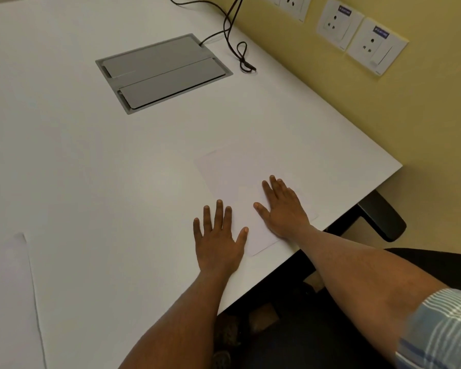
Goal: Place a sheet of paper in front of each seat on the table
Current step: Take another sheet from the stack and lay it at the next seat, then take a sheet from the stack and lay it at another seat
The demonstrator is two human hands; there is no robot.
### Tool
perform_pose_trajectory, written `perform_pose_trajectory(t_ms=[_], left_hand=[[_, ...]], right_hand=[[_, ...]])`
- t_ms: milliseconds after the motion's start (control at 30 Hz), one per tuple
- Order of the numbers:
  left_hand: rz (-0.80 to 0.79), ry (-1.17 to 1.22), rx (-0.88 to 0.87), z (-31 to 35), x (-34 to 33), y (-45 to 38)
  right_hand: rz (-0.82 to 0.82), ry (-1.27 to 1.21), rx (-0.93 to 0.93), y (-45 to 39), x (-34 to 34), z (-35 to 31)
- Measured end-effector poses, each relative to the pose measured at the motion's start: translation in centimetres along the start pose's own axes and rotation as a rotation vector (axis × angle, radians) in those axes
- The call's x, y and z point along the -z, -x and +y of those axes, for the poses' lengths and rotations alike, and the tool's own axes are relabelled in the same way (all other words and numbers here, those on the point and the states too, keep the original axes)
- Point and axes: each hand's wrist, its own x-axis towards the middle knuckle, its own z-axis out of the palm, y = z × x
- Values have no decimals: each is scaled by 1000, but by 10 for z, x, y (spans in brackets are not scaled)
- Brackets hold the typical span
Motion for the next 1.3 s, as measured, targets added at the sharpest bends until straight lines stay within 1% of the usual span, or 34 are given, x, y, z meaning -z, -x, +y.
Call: perform_pose_trajectory(t_ms=[133,233,333,433,500,600,667,900,1000,1133,1300], left_hand=[[0,32,-4,-2,0,1],[-6,149,-21,-4,7,2],[-55,246,-24,-14,19,10],[-51,221,1,-30,35,27],[-5,187,23,-40,54,37],[42,110,18,-53,86,50],[83,71,14,-61,108,61],[179,21,71,-82,190,122],[270,10,125,-88,225,158],[418,-22,223,-97,266,216],[545,-68,354,-114,297,306]], right_hand=[[-3,16,-7,0,0,1],[41,11,-10,7,7,-4],[76,13,7,13,21,-17],[96,5,27,19,43,-38],[125,-9,46,27,60,-55],[101,-18,86,45,84,-80],[113,-22,108,59,98,-97],[153,5,214,117,148,-147],[214,21,302,143,169,-169],[277,-28,451,184,189,-209],[318,-86,658,245,198,-266]])
